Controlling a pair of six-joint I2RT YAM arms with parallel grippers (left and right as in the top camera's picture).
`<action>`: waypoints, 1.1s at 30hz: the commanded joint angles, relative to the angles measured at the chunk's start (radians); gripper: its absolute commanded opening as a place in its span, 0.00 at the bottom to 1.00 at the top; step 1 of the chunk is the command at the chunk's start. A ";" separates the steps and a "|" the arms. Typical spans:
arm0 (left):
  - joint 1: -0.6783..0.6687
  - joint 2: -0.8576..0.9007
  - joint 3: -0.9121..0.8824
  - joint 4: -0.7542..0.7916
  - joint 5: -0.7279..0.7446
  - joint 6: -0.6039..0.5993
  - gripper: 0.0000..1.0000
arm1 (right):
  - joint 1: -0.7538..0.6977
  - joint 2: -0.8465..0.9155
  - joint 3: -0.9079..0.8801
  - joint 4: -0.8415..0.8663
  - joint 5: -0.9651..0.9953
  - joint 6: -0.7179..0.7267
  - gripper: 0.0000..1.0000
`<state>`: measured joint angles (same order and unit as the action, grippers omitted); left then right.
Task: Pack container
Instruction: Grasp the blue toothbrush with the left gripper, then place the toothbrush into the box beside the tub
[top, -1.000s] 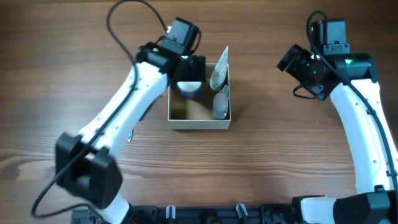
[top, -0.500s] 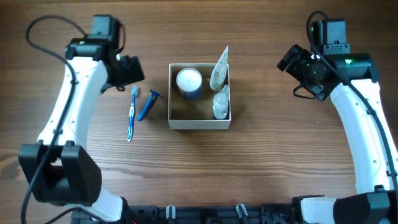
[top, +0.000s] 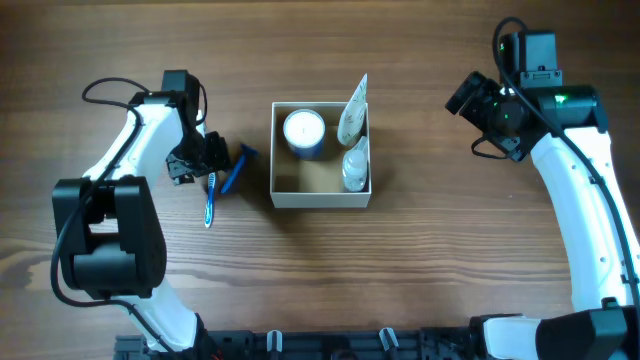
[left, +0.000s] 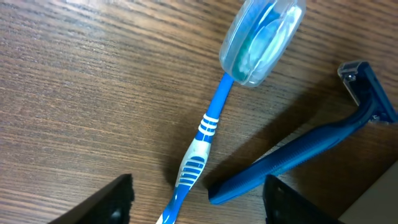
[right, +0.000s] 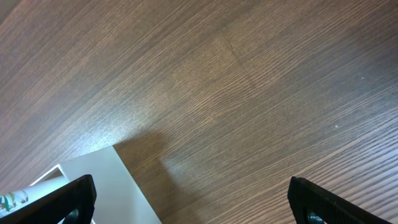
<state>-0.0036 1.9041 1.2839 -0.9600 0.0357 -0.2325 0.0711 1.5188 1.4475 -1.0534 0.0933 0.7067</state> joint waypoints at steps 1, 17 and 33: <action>0.001 0.010 -0.004 0.007 -0.007 0.022 0.59 | -0.002 0.003 0.005 0.003 -0.005 0.001 1.00; 0.001 0.079 -0.080 0.070 -0.010 0.046 0.31 | -0.002 0.003 0.005 0.003 -0.005 0.001 1.00; -0.029 -0.073 0.079 -0.163 0.017 0.039 0.04 | -0.002 0.003 0.005 0.003 -0.005 0.001 1.00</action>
<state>-0.0074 1.9377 1.2678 -1.0714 0.0189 -0.1921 0.0711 1.5188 1.4475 -1.0531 0.0929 0.7071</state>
